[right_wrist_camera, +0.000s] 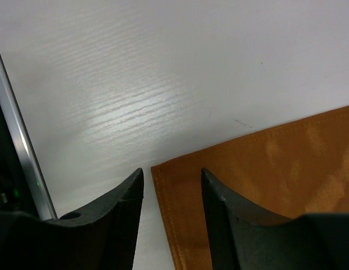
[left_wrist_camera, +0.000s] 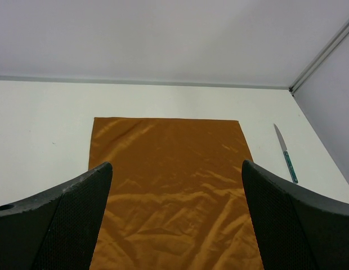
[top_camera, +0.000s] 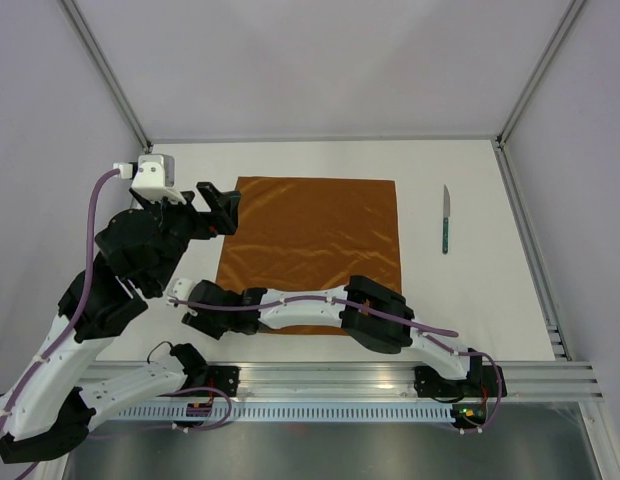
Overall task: Fold the napkin, place the utensils inside, and roll it up
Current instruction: Fold the napkin at the center of the board.
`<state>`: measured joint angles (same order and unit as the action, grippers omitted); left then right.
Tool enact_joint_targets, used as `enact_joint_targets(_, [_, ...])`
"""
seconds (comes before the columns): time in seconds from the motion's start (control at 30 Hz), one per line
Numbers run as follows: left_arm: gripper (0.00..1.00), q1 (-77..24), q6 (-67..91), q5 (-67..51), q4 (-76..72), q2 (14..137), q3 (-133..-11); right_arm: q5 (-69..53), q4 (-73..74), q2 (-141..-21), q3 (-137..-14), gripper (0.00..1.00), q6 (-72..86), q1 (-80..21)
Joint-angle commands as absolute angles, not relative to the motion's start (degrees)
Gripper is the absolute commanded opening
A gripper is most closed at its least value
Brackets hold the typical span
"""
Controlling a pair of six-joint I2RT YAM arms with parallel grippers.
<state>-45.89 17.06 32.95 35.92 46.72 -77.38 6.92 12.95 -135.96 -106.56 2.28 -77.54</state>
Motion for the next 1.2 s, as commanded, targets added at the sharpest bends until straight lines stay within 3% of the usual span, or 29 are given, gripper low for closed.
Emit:
enact_joint_targets(0.0, [1.00, -46.1, 18.1, 33.7, 35.8, 46.3, -77.1, 7.2, 16.8, -137.4, -110.8, 0.52, 4.7, -78.0])
enact_joint_targets(0.5, [1.00, -46.1, 17.1, 34.5, 35.9, 46.5, -76.6, 7.4, 18.7, -140.2, -112.4, 0.52, 5.9, -78.4])
enact_joint_targets(0.7, [1.00, -46.1, 17.0, 34.9, 35.9, 46.3, -76.1, 7.6, 19.2, -140.5, -111.8, 0.48, 6.1, -78.4])
enact_joint_targets(1.17, [1.00, -46.1, 17.1, 35.2, 35.8, 45.2, -75.0, 10.5, 20.0, -138.6, -112.8, 0.13, 3.4, -77.1])
